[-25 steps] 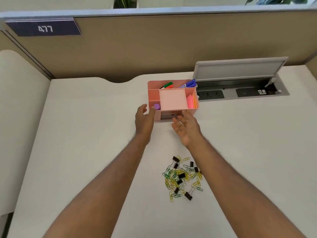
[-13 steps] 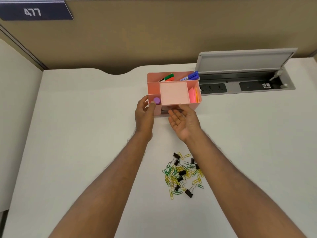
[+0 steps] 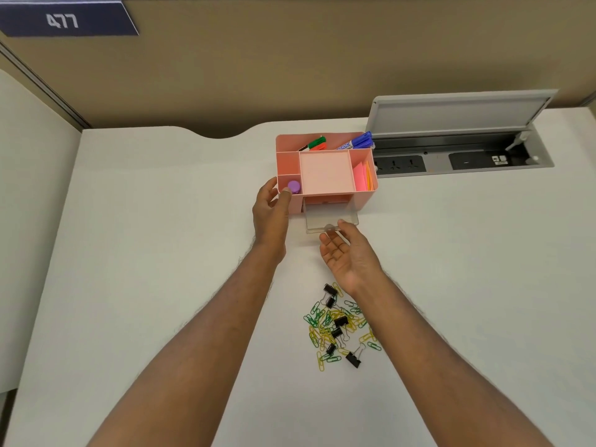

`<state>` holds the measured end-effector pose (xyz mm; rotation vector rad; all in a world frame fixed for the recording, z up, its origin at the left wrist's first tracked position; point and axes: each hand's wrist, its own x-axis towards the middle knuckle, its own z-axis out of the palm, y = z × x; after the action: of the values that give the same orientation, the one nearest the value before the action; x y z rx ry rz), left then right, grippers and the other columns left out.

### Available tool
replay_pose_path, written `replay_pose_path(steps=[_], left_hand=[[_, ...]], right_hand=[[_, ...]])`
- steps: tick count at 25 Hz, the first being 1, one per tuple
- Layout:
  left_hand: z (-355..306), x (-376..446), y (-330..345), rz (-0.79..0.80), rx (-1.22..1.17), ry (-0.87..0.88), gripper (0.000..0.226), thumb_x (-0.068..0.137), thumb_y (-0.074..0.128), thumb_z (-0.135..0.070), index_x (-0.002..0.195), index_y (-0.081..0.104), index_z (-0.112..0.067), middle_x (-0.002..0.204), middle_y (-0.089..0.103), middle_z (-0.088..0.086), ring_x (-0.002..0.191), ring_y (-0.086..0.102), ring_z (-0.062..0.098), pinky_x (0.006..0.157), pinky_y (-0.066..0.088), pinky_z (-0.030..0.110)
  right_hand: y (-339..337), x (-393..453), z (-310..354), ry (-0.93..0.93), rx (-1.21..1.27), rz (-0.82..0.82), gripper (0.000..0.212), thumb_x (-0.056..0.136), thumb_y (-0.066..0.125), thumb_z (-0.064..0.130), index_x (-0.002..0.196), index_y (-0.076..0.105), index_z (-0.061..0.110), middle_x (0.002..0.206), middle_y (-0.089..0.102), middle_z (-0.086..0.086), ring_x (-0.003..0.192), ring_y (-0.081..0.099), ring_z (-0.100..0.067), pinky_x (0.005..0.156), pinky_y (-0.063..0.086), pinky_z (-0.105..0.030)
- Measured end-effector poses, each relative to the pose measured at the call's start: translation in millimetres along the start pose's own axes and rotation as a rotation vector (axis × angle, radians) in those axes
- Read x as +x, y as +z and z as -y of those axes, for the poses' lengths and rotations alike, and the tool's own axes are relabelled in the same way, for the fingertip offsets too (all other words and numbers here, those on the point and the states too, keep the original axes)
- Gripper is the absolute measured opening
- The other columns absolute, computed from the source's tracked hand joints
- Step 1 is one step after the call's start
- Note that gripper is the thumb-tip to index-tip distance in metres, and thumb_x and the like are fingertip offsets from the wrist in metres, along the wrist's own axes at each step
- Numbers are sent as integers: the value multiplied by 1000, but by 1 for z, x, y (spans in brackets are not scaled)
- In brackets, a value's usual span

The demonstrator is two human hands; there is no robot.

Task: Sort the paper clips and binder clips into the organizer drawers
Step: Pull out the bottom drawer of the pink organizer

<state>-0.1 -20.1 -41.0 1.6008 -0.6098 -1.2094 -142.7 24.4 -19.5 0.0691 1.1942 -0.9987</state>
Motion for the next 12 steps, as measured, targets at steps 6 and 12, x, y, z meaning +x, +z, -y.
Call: replay_pose_path(steps=[6, 12], left_hand=[[3, 2, -1, 8, -17, -1, 49, 94, 65, -48, 140, 52, -35, 140, 59, -3, 128, 55, 21, 102, 53, 43], [2, -5, -7, -11, 79, -24, 57, 96, 62, -51, 147, 45, -30, 148, 51, -1, 133, 50, 19, 106, 50, 41]], right_hand=[[-5, 0, 1, 2, -14, 47, 8, 97, 69, 21, 95, 67, 14, 98, 72, -5, 94, 70, -18, 94, 54, -31], [-28, -6, 10, -81, -203, 8, 32, 94, 74, 27, 119, 64, 11, 115, 67, -7, 106, 68, -22, 92, 58, -33]])
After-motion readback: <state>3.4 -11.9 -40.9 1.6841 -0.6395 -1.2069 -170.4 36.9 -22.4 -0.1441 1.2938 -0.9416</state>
